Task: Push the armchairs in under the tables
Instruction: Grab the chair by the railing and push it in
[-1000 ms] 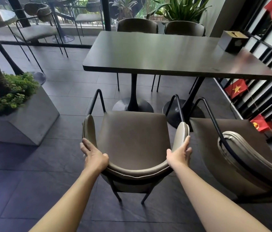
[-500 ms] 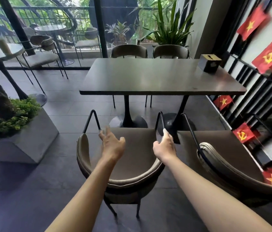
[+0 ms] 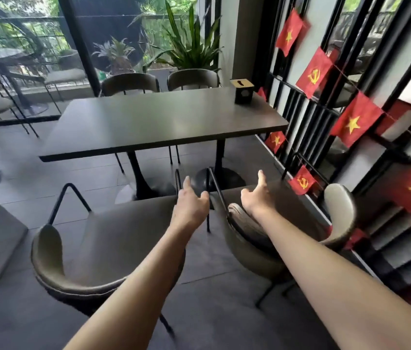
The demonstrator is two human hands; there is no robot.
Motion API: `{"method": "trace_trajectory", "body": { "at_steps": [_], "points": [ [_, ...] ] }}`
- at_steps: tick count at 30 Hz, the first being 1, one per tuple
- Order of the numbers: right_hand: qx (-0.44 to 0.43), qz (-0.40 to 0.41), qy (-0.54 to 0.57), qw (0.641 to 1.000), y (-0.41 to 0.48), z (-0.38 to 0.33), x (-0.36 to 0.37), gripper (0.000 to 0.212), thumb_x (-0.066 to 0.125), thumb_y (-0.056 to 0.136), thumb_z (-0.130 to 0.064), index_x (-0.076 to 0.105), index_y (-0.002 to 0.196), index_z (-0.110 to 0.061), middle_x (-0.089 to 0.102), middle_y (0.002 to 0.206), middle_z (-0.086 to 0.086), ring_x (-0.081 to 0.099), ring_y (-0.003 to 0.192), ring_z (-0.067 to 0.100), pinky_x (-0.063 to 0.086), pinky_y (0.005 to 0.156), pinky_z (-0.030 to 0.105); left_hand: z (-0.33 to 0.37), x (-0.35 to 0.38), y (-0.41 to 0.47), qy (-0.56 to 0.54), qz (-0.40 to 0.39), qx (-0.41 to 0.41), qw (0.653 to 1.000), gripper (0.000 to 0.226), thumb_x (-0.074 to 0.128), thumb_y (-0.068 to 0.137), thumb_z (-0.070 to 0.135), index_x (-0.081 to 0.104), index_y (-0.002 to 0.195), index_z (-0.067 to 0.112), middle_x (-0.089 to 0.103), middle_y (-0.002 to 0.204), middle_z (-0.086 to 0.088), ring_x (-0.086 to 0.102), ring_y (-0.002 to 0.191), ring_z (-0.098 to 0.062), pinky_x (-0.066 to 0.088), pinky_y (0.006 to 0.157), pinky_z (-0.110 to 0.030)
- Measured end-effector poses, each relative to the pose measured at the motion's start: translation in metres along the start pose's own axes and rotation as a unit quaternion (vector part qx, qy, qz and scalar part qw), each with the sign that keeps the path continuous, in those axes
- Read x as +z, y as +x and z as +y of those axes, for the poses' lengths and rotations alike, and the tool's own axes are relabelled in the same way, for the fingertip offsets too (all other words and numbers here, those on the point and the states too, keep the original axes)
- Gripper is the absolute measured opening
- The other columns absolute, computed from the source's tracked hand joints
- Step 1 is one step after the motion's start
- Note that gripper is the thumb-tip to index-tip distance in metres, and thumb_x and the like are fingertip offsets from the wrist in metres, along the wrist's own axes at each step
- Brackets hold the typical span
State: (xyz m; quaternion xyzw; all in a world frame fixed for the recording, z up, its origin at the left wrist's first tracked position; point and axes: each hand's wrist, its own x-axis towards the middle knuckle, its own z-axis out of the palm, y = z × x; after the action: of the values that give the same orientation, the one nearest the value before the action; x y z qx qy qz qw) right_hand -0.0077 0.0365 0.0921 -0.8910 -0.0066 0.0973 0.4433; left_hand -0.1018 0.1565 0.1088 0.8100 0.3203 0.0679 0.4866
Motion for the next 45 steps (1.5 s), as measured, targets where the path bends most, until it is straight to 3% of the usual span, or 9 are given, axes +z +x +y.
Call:
{"method": "trace_trajectory", "body": {
  "at_steps": [6, 11, 15, 17, 20, 25, 32, 39, 45],
  "points": [
    [0.053, 0.019, -0.04, 0.998, 0.083, 0.082, -0.077, 0.071, 0.047, 0.091, -0.014, 0.012, 0.153, -0.02, 0.033, 0.154, 0.011, 0.039, 0.137, 0.031, 0.035, 0.11, 0.037, 0.028, 0.131, 0.023, 0.033, -0.059, -0.067, 0.995, 0.069, 0.046, 0.093, 0.025, 0.011, 0.152, 0.016, 0.034, 0.148, -0.021, 0.043, 0.13, -0.035, 0.035, 0.109, -0.038],
    [0.113, 0.029, -0.11, 0.987, 0.147, 0.161, -0.121, 0.072, 0.05, 0.09, -0.017, 0.014, 0.153, -0.02, 0.029, 0.154, 0.016, 0.032, 0.139, 0.036, 0.029, 0.114, 0.045, 0.011, 0.213, 0.041, 0.072, -0.056, -0.169, 0.981, 0.074, 0.048, 0.092, 0.028, 0.004, 0.152, 0.032, 0.01, 0.155, -0.02, 0.034, 0.134, -0.043, 0.033, 0.111, -0.044],
    [0.163, 0.039, -0.167, 0.972, 0.179, 0.211, -0.135, 0.077, 0.052, 0.088, -0.016, 0.011, 0.153, -0.025, 0.005, 0.161, 0.013, 0.01, 0.147, 0.035, 0.015, 0.118, 0.051, -0.005, 0.252, 0.051, 0.061, -0.05, -0.207, 0.975, 0.077, 0.054, 0.091, 0.027, 0.007, 0.149, 0.042, -0.005, 0.156, -0.019, 0.045, 0.128, -0.042, 0.038, 0.108, -0.041],
    [0.19, 0.055, -0.158, 0.968, 0.191, 0.229, -0.138, 0.082, 0.053, 0.086, -0.01, 0.009, 0.152, -0.025, -0.004, 0.161, 0.013, 0.007, 0.147, 0.039, 0.016, 0.117, 0.052, -0.009, 0.265, 0.057, 0.059, -0.035, -0.219, 0.973, 0.08, 0.055, 0.089, 0.018, 0.008, 0.149, 0.042, -0.012, 0.157, -0.018, 0.046, 0.127, -0.041, 0.038, 0.107, -0.039],
    [0.235, 0.071, -0.088, 0.965, 0.203, 0.251, -0.14, 0.086, 0.053, 0.086, 0.0, 0.003, 0.153, -0.021, 0.007, 0.159, 0.016, 0.018, 0.144, 0.037, 0.023, 0.114, 0.044, -0.016, 0.271, 0.067, 0.067, 0.013, -0.234, 0.97, 0.087, 0.048, 0.084, -0.003, 0.012, 0.149, 0.042, -0.009, 0.159, -0.008, 0.04, 0.13, -0.04, 0.038, 0.105, -0.041],
    [0.243, 0.093, -0.086, 0.962, 0.207, 0.269, -0.133, 0.091, 0.056, 0.086, 0.0, 0.0, 0.153, -0.024, 0.029, 0.152, 0.02, 0.036, 0.134, 0.041, 0.034, 0.107, 0.046, -0.029, 0.264, 0.073, 0.049, 0.019, -0.22, 0.974, 0.093, 0.048, 0.078, -0.007, 0.01, 0.15, 0.036, -0.005, 0.158, 0.003, 0.037, 0.129, -0.038, 0.042, 0.1, -0.042],
    [0.244, 0.111, -0.126, 0.955, 0.204, 0.268, -0.128, 0.089, 0.056, 0.086, 0.002, 0.005, 0.153, -0.025, 0.027, 0.154, 0.018, 0.035, 0.133, 0.046, 0.033, 0.107, 0.05, -0.033, 0.257, 0.072, 0.018, 0.024, -0.21, 0.977, 0.098, 0.049, 0.073, -0.011, 0.012, 0.151, 0.035, -0.004, 0.156, 0.006, 0.038, 0.124, -0.033, 0.039, 0.079, -0.029],
    [0.236, 0.103, -0.125, 0.958, 0.189, 0.249, -0.102, 0.093, 0.061, 0.083, -0.003, 0.005, 0.153, -0.026, 0.033, 0.15, 0.022, 0.034, 0.133, 0.047, 0.032, 0.109, 0.053, -0.052, 0.23, 0.082, 0.026, 0.024, -0.211, 0.977, 0.097, 0.048, 0.074, -0.011, 0.011, 0.151, 0.035, -0.005, 0.157, 0.007, 0.034, 0.13, -0.036, 0.041, 0.078, -0.03],
    [0.207, 0.094, -0.119, 0.967, 0.179, 0.236, -0.08, 0.091, 0.059, 0.085, -0.002, 0.003, 0.153, -0.022, 0.036, 0.147, 0.021, 0.042, 0.129, 0.044, 0.038, 0.102, 0.05, -0.07, 0.203, 0.088, 0.032, 0.029, -0.206, 0.978, 0.096, 0.048, 0.073, -0.009, 0.011, 0.151, 0.034, -0.006, 0.157, 0.005, 0.038, 0.132, -0.036, 0.041, 0.081, -0.028]
  ]
}}
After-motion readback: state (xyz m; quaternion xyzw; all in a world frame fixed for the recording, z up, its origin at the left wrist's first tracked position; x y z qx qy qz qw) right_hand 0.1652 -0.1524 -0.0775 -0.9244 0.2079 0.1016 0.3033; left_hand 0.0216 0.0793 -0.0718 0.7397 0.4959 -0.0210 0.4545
